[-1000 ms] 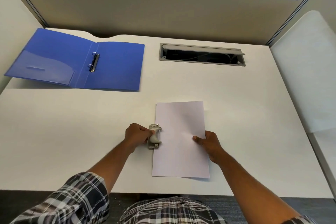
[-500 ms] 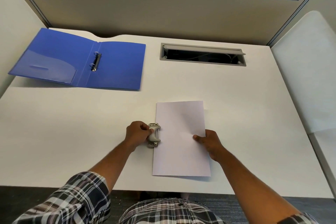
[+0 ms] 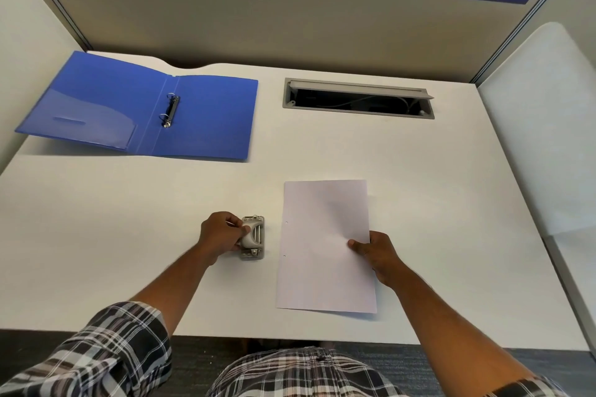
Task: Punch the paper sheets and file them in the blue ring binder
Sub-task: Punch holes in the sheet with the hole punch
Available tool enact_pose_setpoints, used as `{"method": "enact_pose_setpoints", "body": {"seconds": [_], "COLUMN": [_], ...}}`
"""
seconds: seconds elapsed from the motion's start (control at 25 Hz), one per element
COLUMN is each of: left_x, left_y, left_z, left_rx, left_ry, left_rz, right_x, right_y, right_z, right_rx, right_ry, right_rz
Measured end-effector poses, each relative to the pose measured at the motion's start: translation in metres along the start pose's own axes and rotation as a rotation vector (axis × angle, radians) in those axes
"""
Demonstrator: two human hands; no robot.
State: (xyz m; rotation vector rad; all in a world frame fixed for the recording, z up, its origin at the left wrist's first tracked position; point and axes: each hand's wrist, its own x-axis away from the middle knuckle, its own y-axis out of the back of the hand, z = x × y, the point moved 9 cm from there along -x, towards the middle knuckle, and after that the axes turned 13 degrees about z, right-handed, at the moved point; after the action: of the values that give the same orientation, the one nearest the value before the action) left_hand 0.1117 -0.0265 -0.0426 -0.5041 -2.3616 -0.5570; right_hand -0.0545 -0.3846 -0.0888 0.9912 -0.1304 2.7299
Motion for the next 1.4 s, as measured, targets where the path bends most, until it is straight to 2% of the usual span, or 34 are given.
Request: {"method": "enact_pose_setpoints", "body": {"seconds": [0.32,0.68,1.12,1.4], "left_x": [-0.001,-0.005,-0.013,-0.003], "left_y": [0.050,0.132,0.244,0.257], "left_z": [0.012,0.027,0.057,0.053], "left_rx": [-0.017,-0.040,-0.291,-0.420], "left_ry": [0.037,0.063,0.097,0.099], "left_rz": [-0.064,-0.221,-0.445,-0.531], "right_x": [0.001,0.001,0.001,0.000], "right_y": [0.000,-0.001,-0.001,-0.001], "right_z": [0.000,0.000,0.002,0.002], "right_rx": [-0.003,-0.001,0.021,0.037], "right_ry": [0.006,0.002,-0.003,-0.007], "right_rz": [-0.002,-0.006,-0.017,-0.050]}}
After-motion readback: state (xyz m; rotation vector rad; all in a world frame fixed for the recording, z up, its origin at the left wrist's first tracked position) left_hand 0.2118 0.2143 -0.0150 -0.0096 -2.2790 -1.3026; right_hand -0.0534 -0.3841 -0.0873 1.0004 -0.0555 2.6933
